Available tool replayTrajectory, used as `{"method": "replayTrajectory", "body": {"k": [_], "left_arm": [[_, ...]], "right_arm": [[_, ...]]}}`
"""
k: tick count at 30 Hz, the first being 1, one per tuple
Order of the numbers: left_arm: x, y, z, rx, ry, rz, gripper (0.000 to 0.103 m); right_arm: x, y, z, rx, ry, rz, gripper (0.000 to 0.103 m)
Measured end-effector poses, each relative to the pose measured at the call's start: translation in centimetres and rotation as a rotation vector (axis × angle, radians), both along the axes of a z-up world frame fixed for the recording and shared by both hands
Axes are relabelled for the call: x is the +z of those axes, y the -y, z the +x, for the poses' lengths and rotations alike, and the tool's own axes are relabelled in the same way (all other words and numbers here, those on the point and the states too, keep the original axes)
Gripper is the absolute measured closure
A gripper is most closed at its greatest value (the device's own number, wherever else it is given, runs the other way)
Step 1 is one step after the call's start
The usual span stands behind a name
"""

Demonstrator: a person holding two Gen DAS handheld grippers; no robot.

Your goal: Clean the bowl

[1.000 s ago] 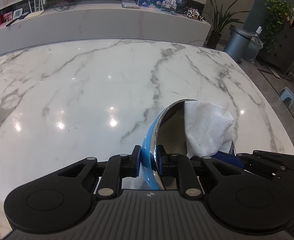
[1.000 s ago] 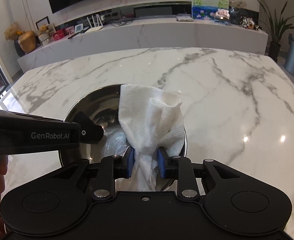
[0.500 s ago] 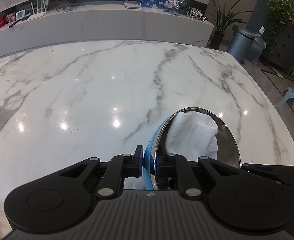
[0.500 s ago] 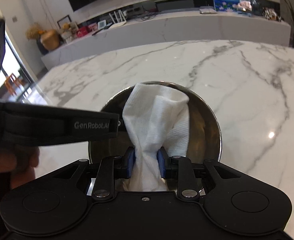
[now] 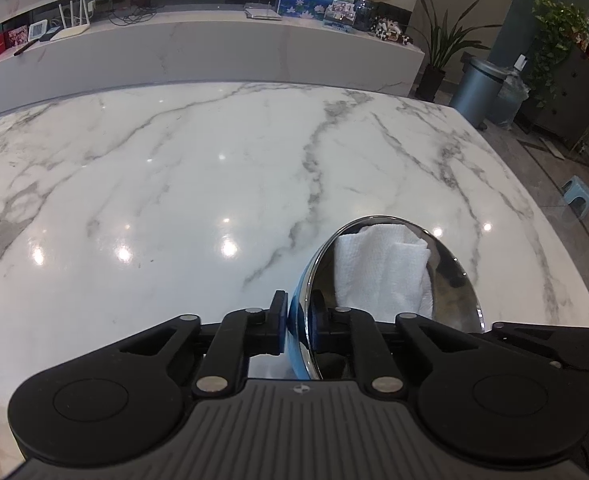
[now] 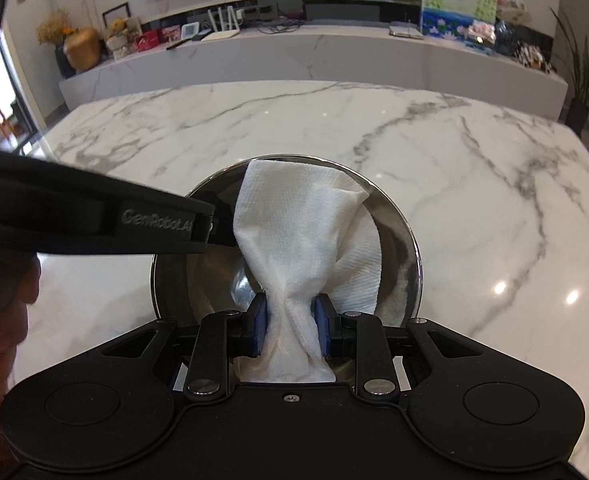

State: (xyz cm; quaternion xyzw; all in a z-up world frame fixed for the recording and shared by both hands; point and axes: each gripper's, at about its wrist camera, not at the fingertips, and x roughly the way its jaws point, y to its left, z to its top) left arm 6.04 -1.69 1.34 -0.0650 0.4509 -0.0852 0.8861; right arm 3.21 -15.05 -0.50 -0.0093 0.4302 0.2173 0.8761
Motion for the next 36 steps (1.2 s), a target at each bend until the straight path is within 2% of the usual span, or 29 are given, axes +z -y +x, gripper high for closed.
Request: {"method": "replayTrajectory", "body": {"k": [4, 7, 11, 13, 18, 25, 28, 32, 36], "left_arm": [[-0.3, -0.5, -0.1, 0.007, -0.044, -0.052, 0.079], [-0.4, -0.6, -0.3, 0.004, -0.059, -0.063, 0.072], [-0.2, -0.6, -0.4, -0.002, -0.056, -0.065, 0.072], [-0.2, -0.7, -0.3, -0.005, -0.053, -0.071, 0.08], [-0.1, -0.7, 0.0, -0.002, -0.041, -0.048, 0.087], [0.0, -0.7, -0.1, 0.004, -0.038, -0.044, 0.088], [0.0, -0.6, -0.1, 0.004, -0.034, -0.034, 0.088], [0.1, -0.4, -0.1, 0.002, -0.023, 0.002, 0.091], [0.0, -0.3, -0.1, -0.004, -0.019, 0.027, 0.092]], "right_arm": [[-0.2, 0.8, 0.4, -0.046, -0.025, 0.061, 0.08], [-0.5, 1.6, 0.8, -0.09, -0.052, 0.128, 0.08], [-0.8, 2.5, 1.2, -0.13, -0.104, 0.23, 0.079], [-0.8, 2.6, 1.2, -0.13, -0.114, 0.245, 0.079], [-0.5, 2.0, 1.2, -0.105, -0.11, 0.221, 0.079], [0.1, 1.1, 0.7, -0.051, -0.088, 0.199, 0.071], [-0.2, 0.7, 0.7, -0.046, -0.088, 0.183, 0.071], [-0.3, -0.3, 0.3, 0.015, -0.073, 0.1, 0.072], [-0.2, -1.1, -0.3, 0.057, -0.045, 0.023, 0.079]]}}
